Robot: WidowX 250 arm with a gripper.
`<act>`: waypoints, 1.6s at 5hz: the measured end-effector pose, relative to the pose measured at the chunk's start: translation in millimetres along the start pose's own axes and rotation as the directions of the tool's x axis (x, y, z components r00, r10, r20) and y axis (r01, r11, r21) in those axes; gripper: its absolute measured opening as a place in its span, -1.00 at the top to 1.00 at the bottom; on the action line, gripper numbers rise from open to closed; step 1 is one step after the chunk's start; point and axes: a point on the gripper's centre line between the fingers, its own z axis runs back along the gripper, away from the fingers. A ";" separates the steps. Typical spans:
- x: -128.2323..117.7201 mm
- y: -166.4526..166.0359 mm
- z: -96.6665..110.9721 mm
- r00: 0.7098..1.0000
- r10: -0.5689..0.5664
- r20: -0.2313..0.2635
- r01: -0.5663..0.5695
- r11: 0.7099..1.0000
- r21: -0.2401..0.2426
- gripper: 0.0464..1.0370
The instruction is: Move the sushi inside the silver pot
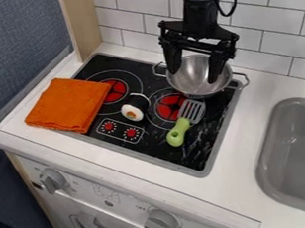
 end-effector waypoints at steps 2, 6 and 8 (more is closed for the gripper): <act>-24.5 13.7 -32.5 0.995 0.009 -0.095 -0.008 1.000 0.009 -0.93; -64.7 84.6 -26.7 0.982 0.167 0.090 -0.174 0.982 0.075 -0.93; -56.2 84.1 -39.3 0.965 0.232 0.123 -0.240 0.969 0.056 -0.93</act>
